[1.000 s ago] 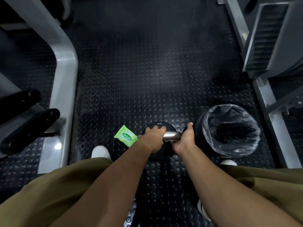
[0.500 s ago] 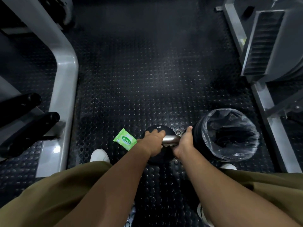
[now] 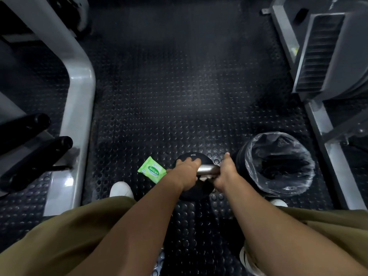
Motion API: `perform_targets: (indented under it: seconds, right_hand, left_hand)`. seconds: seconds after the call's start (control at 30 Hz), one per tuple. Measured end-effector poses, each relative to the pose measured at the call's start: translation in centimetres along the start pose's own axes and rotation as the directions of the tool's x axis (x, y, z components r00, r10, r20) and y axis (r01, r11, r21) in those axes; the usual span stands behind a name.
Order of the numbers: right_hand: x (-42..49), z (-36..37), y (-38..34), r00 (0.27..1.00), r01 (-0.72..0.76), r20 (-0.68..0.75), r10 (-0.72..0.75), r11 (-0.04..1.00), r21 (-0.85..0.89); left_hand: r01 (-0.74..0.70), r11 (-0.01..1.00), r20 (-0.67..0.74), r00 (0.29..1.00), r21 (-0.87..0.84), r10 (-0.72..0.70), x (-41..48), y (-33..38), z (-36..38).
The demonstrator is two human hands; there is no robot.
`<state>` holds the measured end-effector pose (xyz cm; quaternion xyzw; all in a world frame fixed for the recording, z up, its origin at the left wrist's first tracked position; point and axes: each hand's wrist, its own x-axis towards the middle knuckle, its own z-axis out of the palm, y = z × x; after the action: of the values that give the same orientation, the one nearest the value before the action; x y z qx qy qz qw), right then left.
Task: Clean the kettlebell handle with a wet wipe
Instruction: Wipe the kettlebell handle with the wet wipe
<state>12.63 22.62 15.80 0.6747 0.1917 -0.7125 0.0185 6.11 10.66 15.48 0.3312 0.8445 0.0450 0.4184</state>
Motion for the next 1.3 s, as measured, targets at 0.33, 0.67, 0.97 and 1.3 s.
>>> perform_targets:
  seconds: [0.33, 0.67, 0.97, 1.3]
  right_hand:
    - [-2.4, 2.5, 2.4, 0.991, 0.109, -0.09, -0.103, 0.992, 0.061]
    - [-1.7, 2.0, 1.9, 0.994, 0.074, -0.088, -0.067, 0.995, 0.073]
    - [-0.3, 0.8, 1.3, 0.998, 0.064, -0.023, -0.061, 0.987, 0.151]
    - [-2.4, 2.1, 2.5, 0.992, 0.104, -0.095, -0.086, 0.975, 0.195]
  left_hand:
    - [-0.015, 1.0, -0.006, 1.0, -0.007, 0.015, -0.1, -0.1, -0.1]
    - [-0.011, 1.0, 0.002, 1.0, 0.012, 0.011, -0.3, 0.0, -0.2]
    - [-0.003, 1.0, -0.006, 1.0, -0.026, 0.002, -0.2, 0.0, -0.1]
    - [-0.003, 1.0, 0.014, 1.0, -0.007, 0.003, -0.3, 0.0, -0.4]
